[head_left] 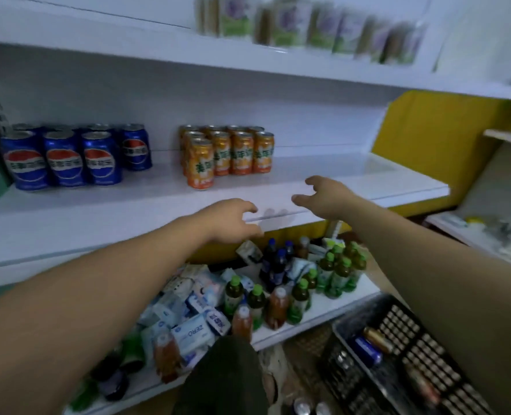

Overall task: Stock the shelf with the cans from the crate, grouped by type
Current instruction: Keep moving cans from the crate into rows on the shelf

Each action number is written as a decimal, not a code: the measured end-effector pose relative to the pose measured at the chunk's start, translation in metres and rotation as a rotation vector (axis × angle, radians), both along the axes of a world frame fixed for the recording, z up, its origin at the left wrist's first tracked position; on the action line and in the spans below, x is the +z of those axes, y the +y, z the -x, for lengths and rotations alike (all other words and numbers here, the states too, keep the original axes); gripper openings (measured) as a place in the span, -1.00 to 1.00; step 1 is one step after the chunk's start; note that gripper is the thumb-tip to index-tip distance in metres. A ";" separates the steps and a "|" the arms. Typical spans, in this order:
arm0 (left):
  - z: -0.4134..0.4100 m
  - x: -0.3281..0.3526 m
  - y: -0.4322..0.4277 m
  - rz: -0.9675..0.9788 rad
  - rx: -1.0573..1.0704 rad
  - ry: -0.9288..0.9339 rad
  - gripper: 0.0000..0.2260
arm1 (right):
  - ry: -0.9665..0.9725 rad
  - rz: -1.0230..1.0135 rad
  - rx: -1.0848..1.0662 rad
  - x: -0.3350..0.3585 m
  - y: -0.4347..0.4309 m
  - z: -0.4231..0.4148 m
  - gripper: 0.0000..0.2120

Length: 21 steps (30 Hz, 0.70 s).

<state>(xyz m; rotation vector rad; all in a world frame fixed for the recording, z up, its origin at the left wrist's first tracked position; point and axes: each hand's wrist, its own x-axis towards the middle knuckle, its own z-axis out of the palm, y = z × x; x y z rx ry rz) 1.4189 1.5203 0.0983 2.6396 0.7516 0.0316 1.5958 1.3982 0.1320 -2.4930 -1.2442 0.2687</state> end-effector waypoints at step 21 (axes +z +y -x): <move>-0.286 -0.241 -0.271 0.230 -0.664 0.622 -0.41 | 0.497 0.304 -0.824 -0.240 -0.375 -0.173 -0.43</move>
